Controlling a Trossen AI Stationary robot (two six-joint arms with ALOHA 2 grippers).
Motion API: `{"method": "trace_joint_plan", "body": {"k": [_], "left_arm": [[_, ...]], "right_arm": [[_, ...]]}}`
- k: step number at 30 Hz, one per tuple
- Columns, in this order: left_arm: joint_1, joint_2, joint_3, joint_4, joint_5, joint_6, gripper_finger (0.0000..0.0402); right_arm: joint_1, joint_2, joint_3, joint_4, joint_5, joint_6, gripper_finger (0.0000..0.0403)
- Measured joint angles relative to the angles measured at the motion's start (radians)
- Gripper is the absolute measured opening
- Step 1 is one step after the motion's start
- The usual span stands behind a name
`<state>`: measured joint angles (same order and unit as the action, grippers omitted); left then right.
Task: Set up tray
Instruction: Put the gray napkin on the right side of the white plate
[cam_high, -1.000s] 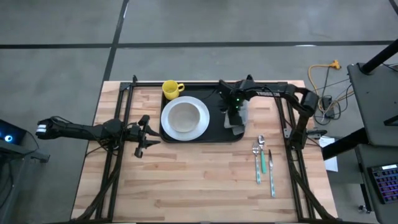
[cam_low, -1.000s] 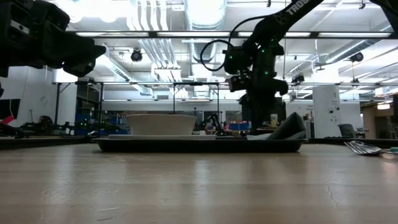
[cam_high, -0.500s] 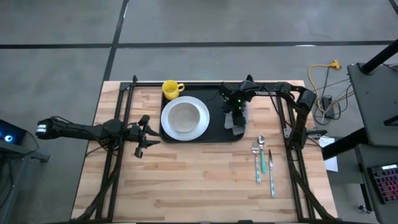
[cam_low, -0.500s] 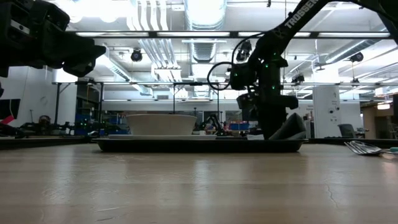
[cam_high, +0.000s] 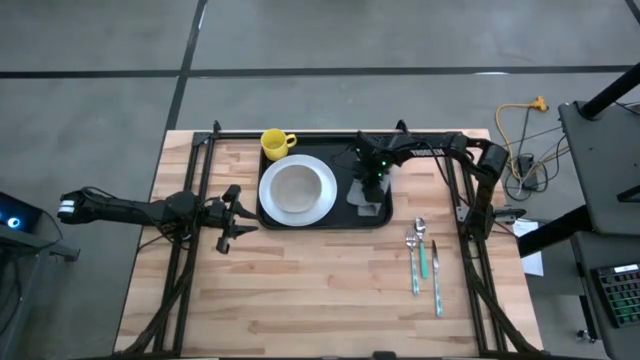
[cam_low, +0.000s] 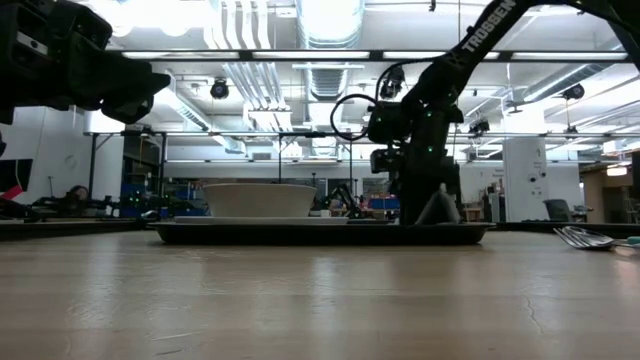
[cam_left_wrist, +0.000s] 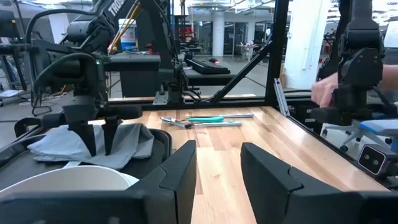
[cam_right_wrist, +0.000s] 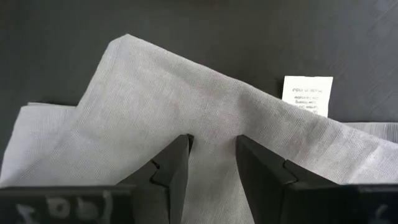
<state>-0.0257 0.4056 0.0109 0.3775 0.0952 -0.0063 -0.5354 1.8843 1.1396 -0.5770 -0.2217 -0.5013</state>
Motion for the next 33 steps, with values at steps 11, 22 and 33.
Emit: {"method": "trace_joint_plan", "body": {"k": [11,22,33], "left_arm": [[0.000,0.000,0.000,0.000,0.000,0.000,0.0108],[0.000,0.000,0.000,0.000,0.000,0.000,0.0108],[0.000,0.000,0.000,0.000,0.000,0.000,0.0108]], "right_arm": [[-0.001,-0.002,0.037,0.043,-0.041,0.000,0.0123],[0.065,-0.061,0.100,-0.236,-0.041,0.028,0.0123],[0.209,-0.183,0.063,-0.242,0.119,0.130,0.0123]]}}
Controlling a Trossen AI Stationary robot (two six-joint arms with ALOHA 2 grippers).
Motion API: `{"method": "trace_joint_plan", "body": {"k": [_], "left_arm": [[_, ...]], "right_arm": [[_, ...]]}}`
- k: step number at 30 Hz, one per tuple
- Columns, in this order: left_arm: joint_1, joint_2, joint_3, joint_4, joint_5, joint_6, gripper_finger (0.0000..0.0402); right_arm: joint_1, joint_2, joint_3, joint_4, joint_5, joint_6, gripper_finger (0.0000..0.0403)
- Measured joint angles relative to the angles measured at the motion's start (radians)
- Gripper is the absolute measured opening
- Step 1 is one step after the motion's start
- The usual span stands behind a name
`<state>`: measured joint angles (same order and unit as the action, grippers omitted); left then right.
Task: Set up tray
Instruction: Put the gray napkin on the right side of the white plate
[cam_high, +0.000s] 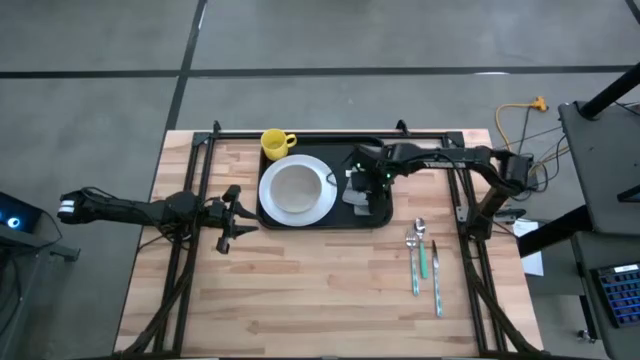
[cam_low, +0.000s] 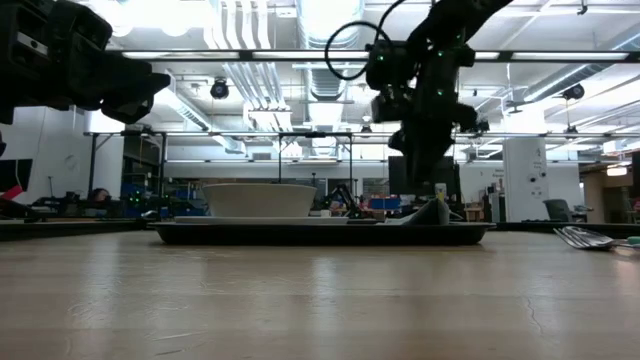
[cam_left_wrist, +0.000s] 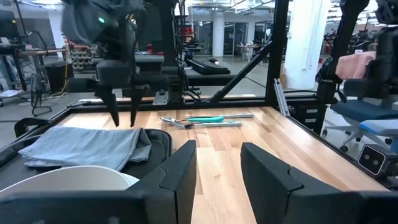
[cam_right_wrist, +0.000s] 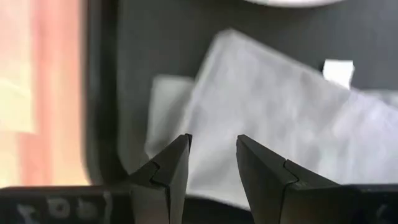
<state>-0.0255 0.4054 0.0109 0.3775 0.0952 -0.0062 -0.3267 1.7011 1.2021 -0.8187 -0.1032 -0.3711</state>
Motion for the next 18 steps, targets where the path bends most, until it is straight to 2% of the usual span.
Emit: {"method": "trace_joint_plan", "body": {"k": [2,6,12,18], "left_arm": [[0.000,0.000,0.000,0.000,0.000,0.000,0.0108],[0.000,0.000,0.000,0.000,0.000,0.000,0.0108],[0.000,0.000,0.000,0.000,0.000,0.000,0.0108],[0.000,0.000,0.000,0.000,0.000,0.000,0.0108]], "right_arm": [[0.032,-0.004,-0.022,0.004,0.060,0.013,0.0123],[0.091,-0.007,-0.074,0.024,0.112,0.042,0.0123],[0.141,-0.034,-0.143,0.082,0.297,0.075,0.0123],[0.146,-0.053,-0.205,0.163,0.313,0.088,0.0123]]}}
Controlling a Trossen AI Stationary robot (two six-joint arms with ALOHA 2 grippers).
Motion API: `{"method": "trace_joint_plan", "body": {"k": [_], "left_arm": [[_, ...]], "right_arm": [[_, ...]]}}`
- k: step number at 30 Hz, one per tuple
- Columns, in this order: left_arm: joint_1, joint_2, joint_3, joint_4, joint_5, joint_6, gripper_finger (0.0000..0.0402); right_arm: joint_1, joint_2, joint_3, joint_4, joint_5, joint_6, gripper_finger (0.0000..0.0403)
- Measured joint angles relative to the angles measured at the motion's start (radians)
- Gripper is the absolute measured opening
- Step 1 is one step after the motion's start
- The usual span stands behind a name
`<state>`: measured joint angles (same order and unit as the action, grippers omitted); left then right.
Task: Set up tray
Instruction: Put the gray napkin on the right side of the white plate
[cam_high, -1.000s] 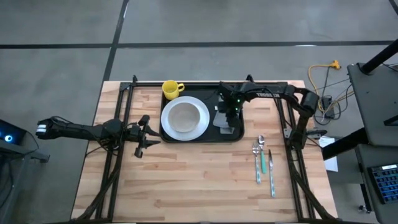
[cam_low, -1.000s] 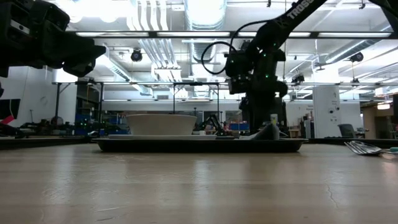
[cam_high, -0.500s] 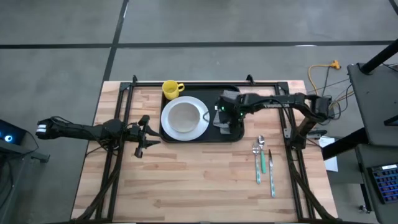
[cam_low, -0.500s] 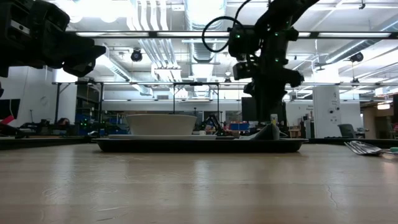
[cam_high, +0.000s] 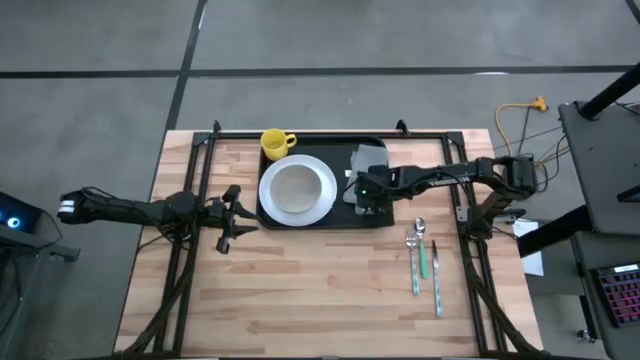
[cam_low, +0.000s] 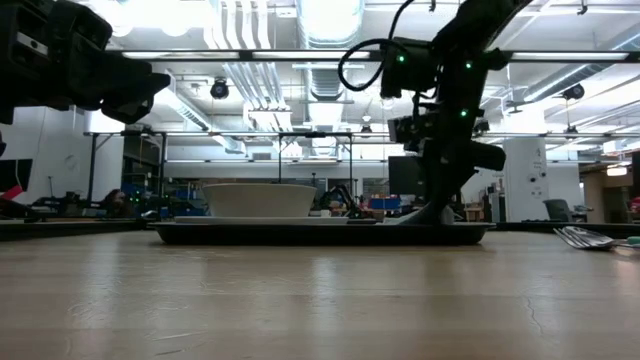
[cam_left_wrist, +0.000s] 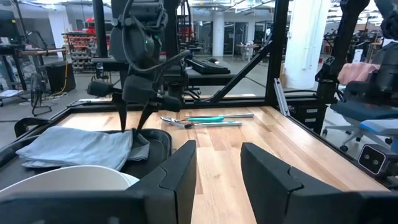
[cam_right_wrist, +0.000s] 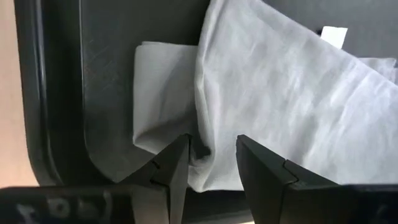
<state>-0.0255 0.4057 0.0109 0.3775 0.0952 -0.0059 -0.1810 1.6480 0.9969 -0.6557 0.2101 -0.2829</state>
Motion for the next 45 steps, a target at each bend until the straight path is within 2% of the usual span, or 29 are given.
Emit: {"method": "trace_joint_plan", "body": {"k": [5,12,22,27,33,45], "left_arm": [[0.000,0.000,0.000,0.000,0.000,0.000,0.0108],[0.000,0.000,0.000,0.000,0.000,0.000,0.0108],[0.000,0.000,0.000,0.000,0.000,0.000,0.0108],[0.000,0.000,0.000,0.000,0.000,0.000,0.0108],[0.000,0.000,0.000,0.000,0.000,0.000,0.0108],[0.000,0.000,0.000,0.000,0.000,0.000,0.0108]], "right_arm": [[0.001,0.003,-0.024,0.004,0.000,0.057,0.0103],[0.027,-0.055,-0.037,0.001,0.002,0.100,0.0015],[0.076,-0.149,-0.090,-0.019,0.003,0.327,0.0009],[0.106,-0.140,-0.149,-0.020,0.011,0.339,0.0009],[0.107,-0.154,-0.201,-0.045,0.089,0.359,0.0009],[0.107,-0.314,-0.230,-0.046,0.073,0.362,0.0008]]}}
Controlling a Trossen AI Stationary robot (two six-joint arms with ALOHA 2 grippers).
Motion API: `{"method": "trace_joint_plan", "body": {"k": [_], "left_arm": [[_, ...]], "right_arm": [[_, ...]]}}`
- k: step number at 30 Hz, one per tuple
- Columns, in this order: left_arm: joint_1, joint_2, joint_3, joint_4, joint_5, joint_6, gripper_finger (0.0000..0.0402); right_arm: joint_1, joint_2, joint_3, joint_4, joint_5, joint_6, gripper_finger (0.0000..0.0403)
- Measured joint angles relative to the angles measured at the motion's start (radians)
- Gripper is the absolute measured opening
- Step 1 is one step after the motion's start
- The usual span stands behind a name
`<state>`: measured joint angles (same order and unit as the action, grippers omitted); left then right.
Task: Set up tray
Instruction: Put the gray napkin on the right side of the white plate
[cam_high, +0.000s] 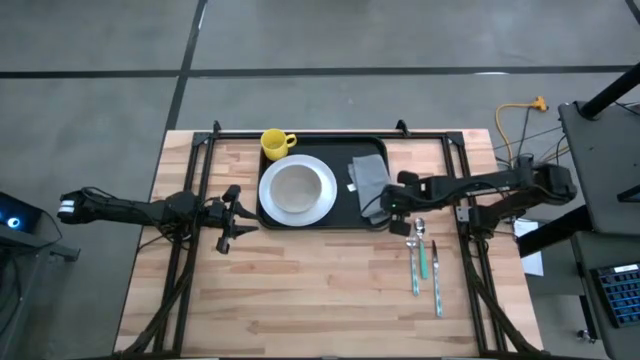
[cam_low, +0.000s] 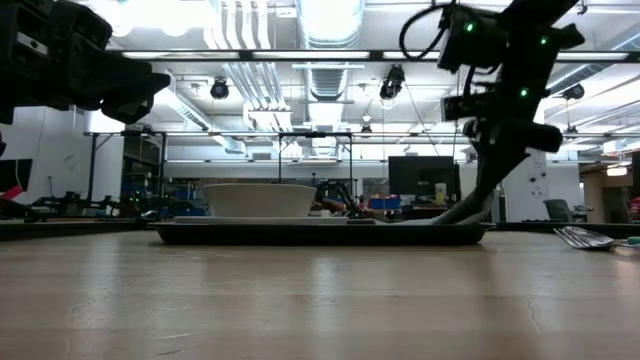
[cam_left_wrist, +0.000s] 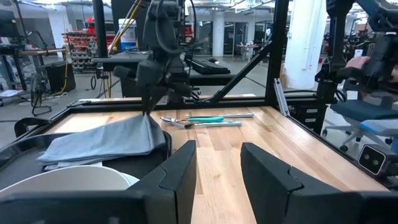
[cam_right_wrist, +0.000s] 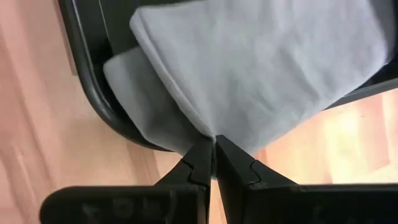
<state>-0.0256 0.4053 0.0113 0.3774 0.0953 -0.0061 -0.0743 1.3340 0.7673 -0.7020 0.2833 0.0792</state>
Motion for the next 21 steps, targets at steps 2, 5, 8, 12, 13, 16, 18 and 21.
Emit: {"method": "trace_joint_plan", "body": {"k": [2,5,8,12,13,16,18,21], "left_arm": [[0.000,0.000,0.000,0.000,0.000,0.000,0.0108],[0.000,0.000,-0.001,0.000,0.000,0.000,0.0108],[0.000,0.000,-0.001,0.000,0.000,0.000,0.0108],[0.000,0.000,-0.001,0.000,0.000,0.000,0.0108],[0.000,0.000,-0.001,0.000,0.000,0.000,0.0108],[0.000,0.000,0.000,0.000,0.000,0.000,0.0108],[0.000,0.000,-0.001,0.000,0.000,0.000,0.0108],[0.000,0.000,-0.001,0.000,0.000,0.000,0.0108]], "right_arm": [[0.000,-0.035,-0.005,-0.003,-0.002,0.006,0.0008],[-0.001,-0.077,-0.009,-0.023,-0.029,0.018,0.0008],[-0.001,-0.094,-0.025,-0.052,-0.054,0.010,0.0008],[-0.001,-0.091,-0.060,-0.077,-0.058,-0.007,0.0008],[-0.001,-0.083,-0.067,-0.076,-0.066,-0.011,0.0008],[-0.001,-0.070,-0.069,-0.061,-0.104,-0.033,0.0008],[-0.001,-0.069,-0.069,-0.061,-0.109,-0.056,0.0008],[-0.001,-0.076,-0.069,-0.058,-0.109,-0.072,0.0010]]}}
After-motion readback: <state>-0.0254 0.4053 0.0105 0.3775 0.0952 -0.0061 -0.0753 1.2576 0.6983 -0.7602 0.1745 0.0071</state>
